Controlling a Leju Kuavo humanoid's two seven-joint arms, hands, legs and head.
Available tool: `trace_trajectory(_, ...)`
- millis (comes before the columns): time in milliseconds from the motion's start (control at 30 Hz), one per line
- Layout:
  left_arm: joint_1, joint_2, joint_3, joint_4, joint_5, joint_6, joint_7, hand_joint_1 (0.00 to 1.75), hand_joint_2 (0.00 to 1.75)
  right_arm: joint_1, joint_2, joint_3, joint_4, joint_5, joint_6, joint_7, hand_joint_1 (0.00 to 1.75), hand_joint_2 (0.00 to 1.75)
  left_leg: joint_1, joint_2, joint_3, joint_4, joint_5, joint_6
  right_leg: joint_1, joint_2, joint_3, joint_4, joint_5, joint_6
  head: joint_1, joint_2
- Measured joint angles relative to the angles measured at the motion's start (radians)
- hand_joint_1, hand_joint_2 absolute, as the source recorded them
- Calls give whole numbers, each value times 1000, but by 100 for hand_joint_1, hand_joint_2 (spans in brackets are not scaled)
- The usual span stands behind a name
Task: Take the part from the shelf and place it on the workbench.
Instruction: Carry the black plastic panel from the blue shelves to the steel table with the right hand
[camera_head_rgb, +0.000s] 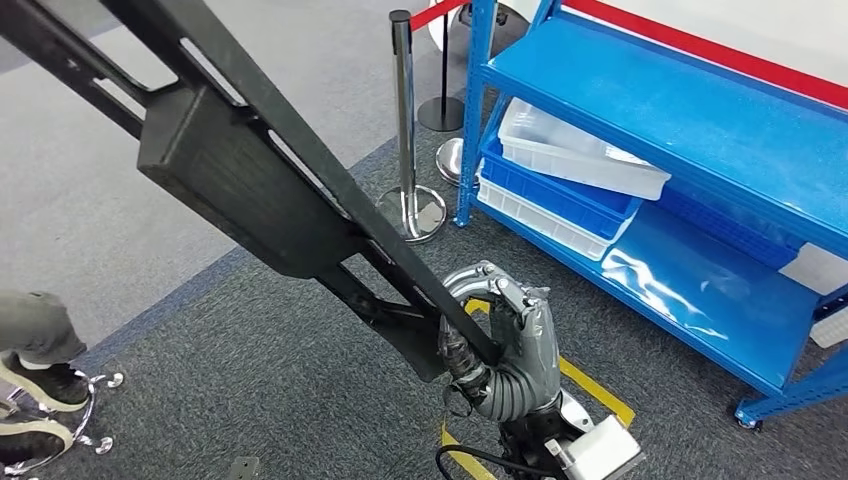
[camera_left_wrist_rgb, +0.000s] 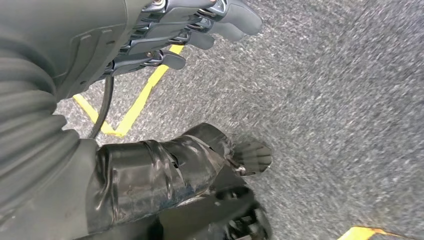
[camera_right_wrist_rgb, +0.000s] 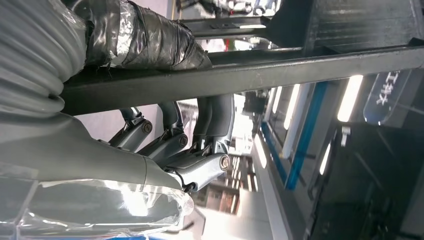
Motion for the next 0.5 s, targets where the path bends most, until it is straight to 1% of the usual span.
trace_trajectory(33, -1, 0, 0, 0, 0, 0, -4, 0, 175, 0, 1, 0, 1, 0, 0, -2, 175, 175, -5, 2, 0, -3, 2, 5, 0, -8, 3, -5, 1, 5, -1, 0)
trace_trajectory(100, 1, 0, -1, 0, -1, -2, -14, 0, 175, 0, 3, 0, 2, -5, 0, -9, 175, 175, -8, -16, 1, -11, 6, 13, 2, -24, 10, -12, 1, 15, -2, 0)
trace_trajectory(133, 3, -1, -2, 0, -2, -5, -20, 0, 175, 0, 5, 0, 2, -10, 2, -14, 175, 175, -6, -26, 8, -21, 9, 18, 1, -25, 17, -14, -4, 21, -2, 0)
trace_trajectory(167, 4, -3, -2, -1, -3, -8, -22, 0, 175, 1, 7, 0, 3, -16, 3, -20, 175, 175, -2, -37, 17, -32, 13, 24, 1, -13, 18, -1, -18, 25, -1, 0)
trace_trajectory(200, 4, -5, -3, -1, -4, -10, -22, 0, 175, 1, 9, 0, 4, -20, 4, -26, 175, 175, 2, -47, 26, -42, 16, 28, 0, 8, 10, 28, -39, 27, 0, 0)
trace_trajectory(233, 3, -7, -3, -1, -5, -12, -21, 0, 175, 4, 10, 0, 4, -24, 5, -33, 175, 175, 5, -60, 33, -50, 19, 33, -2, 34, -13, 84, -70, 27, 3, 0)
trace_trajectory(267, 1, -8, -4, -1, -6, -12, -17, 0, 175, 8, 10, 0, 5, -26, 5, -39, 175, 175, 5, -72, 34, -51, 19, 35, -1, 56, -49, 155, -101, 26, 5, 0)
trace_trajectory(300, -1, -8, -5, -1, -8, -12, -14, 0, 175, 13, 9, 0, 6, -26, 5, -42, 175, 175, 5, -84, 34, -50, 18, 37, 0, 69, -84, 218, -122, 25, 7, 0)
trace_trajectory(333, 0, -9, -7, -1, -11, -12, -11, 0, 175, 18, 9, 1, 7, -26, 5, -44, 175, 175, 4, -98, 34, -49, 17, 38, 0, 76, -112, 263, -130, 25, 8, 0)
trace_trajectory(367, 1, -10, -8, -1, -13, -12, -9, 0, 175, 21, 9, 1, 8, -25, 5, -45, 175, 175, 3, -111, 34, -46, 16, 39, 0, 79, -122, 268, -117, 25, 8, 0)
trace_trajectory(400, 2, -11, -8, -1, -15, -12, -8, 0, 175, 23, 9, 1, 9, -24, 5, -45, 175, 175, 3, -124, 34, -41, 14, 38, 0, 83, -113, 237, -85, 24, 9, 0)
trace_trajectory(433, 3, -12, -8, -1, -17, -13, -8, 0, 175, 24, 9, 1, 9, -23, 5, -46, 175, 175, 4, -136, 33, -35, 10, 36, 0, 90, -91, 179, -44, 22, 9, 0)
trace_trajectory(467, 3, -13, -8, -1, -18, -14, -8, 0, 175, 25, 9, 1, 9, -23, 4, -47, 175, 175, 5, -148, 30, -27, 6, 32, -2, 112, -64, 114, -10, 20, 9, 0)
trace_trajectory(500, 2, -14, -8, -1, -18, -14, -8, 0, 175, 26, 9, 1, 9, -22, 4, -48, 175, 175, 5, -159, 24, -16, 1, 27, -5, 135, -41, 58, 12, 18, 9, 0)
